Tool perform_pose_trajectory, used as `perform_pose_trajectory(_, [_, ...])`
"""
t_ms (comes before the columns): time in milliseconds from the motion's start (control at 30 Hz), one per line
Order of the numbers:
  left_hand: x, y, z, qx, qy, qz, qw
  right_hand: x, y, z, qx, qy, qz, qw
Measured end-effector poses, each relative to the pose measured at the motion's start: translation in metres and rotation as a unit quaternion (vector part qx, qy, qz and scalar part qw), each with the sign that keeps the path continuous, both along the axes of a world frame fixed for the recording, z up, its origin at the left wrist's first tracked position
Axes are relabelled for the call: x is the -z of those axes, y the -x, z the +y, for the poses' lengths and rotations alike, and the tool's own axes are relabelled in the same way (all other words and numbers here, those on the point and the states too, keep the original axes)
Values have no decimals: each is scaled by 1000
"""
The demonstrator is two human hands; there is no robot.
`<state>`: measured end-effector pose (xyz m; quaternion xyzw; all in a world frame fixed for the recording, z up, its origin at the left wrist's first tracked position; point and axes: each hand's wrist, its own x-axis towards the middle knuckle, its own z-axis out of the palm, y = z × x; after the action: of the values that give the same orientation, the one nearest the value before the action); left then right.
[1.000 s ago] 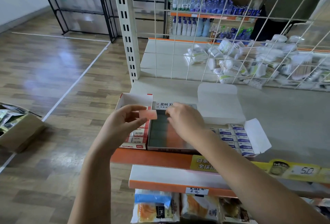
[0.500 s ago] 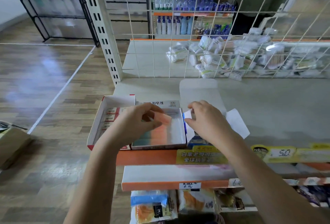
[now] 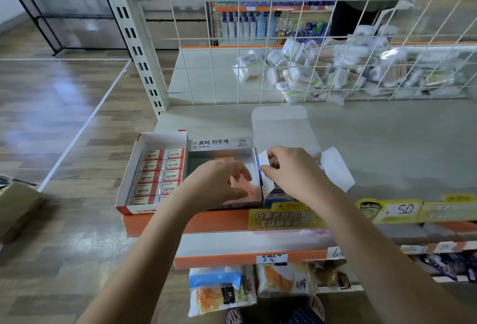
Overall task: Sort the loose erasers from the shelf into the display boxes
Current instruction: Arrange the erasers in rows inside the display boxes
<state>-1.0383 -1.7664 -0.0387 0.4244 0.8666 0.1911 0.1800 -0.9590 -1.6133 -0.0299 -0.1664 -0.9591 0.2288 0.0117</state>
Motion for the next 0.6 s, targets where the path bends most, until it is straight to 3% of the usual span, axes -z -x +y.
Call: perform_pose_trajectory(600, [-15,15,11,88,93,-42,991,6,-1,3,-10,-5,11,1000])
